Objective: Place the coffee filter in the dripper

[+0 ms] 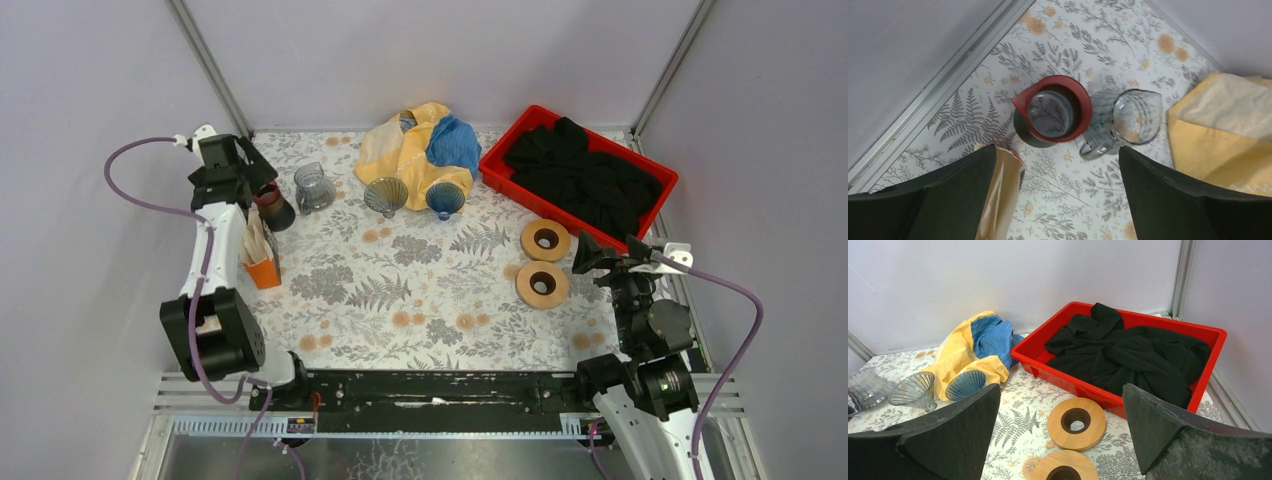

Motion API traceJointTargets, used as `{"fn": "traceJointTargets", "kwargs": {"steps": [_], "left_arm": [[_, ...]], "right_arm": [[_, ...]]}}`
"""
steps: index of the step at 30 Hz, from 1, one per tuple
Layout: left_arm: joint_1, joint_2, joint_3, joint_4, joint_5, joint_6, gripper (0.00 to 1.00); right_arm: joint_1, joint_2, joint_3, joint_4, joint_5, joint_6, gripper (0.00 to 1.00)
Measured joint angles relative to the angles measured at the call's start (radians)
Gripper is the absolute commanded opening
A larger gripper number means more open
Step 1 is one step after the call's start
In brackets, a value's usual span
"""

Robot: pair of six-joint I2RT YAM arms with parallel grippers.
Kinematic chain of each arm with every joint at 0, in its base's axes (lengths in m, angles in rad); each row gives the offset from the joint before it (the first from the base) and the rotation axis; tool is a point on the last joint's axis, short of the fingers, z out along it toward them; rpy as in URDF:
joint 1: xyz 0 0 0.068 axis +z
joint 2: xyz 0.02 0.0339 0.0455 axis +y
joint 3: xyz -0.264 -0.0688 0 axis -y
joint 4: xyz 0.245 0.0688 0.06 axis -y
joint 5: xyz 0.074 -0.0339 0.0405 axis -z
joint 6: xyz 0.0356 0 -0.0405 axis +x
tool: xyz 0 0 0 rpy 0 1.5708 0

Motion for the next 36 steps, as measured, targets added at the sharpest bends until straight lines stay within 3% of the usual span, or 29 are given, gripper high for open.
{"fn": "traceJointTargets", "kwargs": {"steps": [5, 13, 27, 36], "left_arm": [[0.071, 0.103, 0.053, -0.013, 0.049, -0.004, 0.99], [0.165, 0.295, 0.214, -0.064, 0.158, 0.025, 0.85], [0.166, 0.482, 0.401, -0.195, 0.278, 0.156, 0.7], [0.166, 0.533, 0.412, -0.233, 0.317, 0.179, 0.59]], "right_arm": [[0.003, -0.008, -0.002, 0.002, 0.001, 0.0, 0.99], [0.01, -0.008, -0.007, 0.006, 0.002, -0.004, 0.99], [0.029, -0.008, -0.017, 0.021, 0.019, -0.016, 0.99], [0.029, -0.008, -0.019, 0.022, 0.027, -0.018, 0.99]]}}
